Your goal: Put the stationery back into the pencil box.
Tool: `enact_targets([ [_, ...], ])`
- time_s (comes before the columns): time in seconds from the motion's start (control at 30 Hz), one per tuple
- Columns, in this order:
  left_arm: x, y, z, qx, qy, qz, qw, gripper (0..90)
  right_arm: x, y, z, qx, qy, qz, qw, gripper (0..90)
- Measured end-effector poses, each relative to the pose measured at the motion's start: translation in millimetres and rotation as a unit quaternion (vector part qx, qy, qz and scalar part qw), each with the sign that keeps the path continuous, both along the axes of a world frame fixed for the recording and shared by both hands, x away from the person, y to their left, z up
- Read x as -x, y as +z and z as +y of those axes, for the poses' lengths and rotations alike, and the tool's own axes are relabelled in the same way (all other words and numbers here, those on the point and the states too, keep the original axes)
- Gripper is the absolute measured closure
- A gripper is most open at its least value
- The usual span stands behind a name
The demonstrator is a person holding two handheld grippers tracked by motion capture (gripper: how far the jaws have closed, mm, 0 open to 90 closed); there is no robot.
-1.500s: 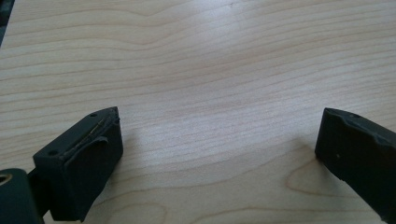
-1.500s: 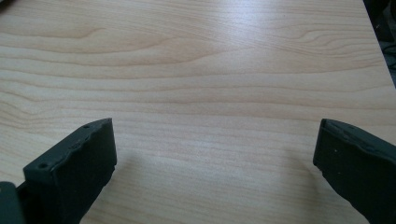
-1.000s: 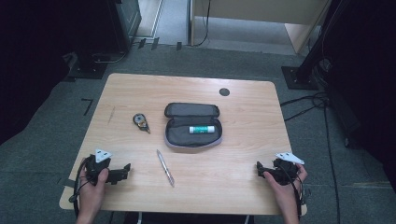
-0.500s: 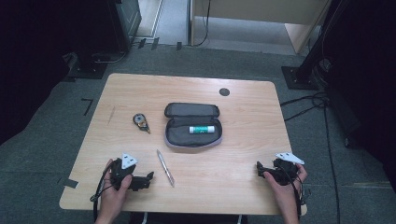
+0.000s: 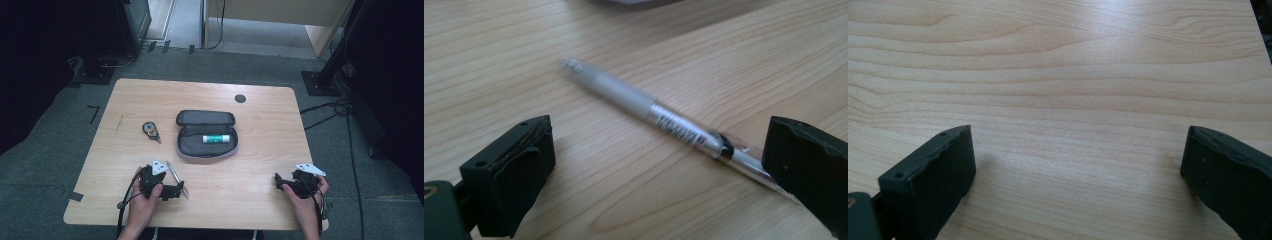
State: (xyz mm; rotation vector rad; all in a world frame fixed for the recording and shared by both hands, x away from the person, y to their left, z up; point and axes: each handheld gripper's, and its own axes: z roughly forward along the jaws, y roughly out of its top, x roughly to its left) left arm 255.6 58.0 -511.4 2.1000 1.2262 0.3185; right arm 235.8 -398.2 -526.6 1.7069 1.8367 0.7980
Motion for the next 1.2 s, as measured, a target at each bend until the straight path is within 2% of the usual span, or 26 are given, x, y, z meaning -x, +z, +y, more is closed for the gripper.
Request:
enact_targets([
  [0.07, -0.8, 0.0, -4.8, 0.006, -0.006, 0.0, 1.0, 1.1, 0.1, 0.1, 0.1, 0.0, 0.0, 0.0, 1.0, 0.9],
  [0.23, -0.4, -1.5, -16.2, 0.002, -0.015, 0.003, 0.9999, 1.0, 0.1, 0.1, 0.1, 0.0, 0.0, 0.0, 1.0, 0.9],
  [0.4, 0.2, -1.7, -21.7, -0.025, -0.017, -0.006, 0.9995, 1.6, 0.2, 0.2, 0.2, 0.0, -0.001, 0.001, 1.0, 1.0],
  [0.43, 1.2, -1.5, -22.2, -0.031, -0.011, -0.013, 0.9994, 4.5, 0.2, 0.2, 0.1, 0.001, 0.0, 0.0, 1.0, 0.9],
  [0.5, 2.6, -1.0, -22.3, -0.046, 0.002, -0.025, 0.9986, 15.7, 0.2, 0.2, 0.2, 0.0, -0.001, 0.001, 1.0, 0.9],
  [0.6, 3.7, -0.4, -19.5, -0.053, 0.0, -0.03, 0.9982, 20.7, 0.2, 0.2, 0.3, 0.001, -0.001, 0.001, 1.0, 0.9],
  [0.9, 6.5, 1.4, -6.0, -0.05, 0.001, -0.035, 0.9981, 36.9, 0.2, 0.2, 0.3, 0.001, -0.001, 0.001, 1.0, 1.0],
  [1.03, 3.5, 2.8, -0.6, -0.043, 0.001, -0.033, 0.9985, 48.2, 0.2, 0.2, 0.2, 0.001, 0.0, 0.001, 1.0, 1.0],
  [1.2, 0.5, 3.8, 7.0, -0.033, -0.001, -0.028, 0.9991, 67.8, 0.2, 0.1, 0.1, 0.002, 0.0, 0.0, 1.0, 1.0],
])
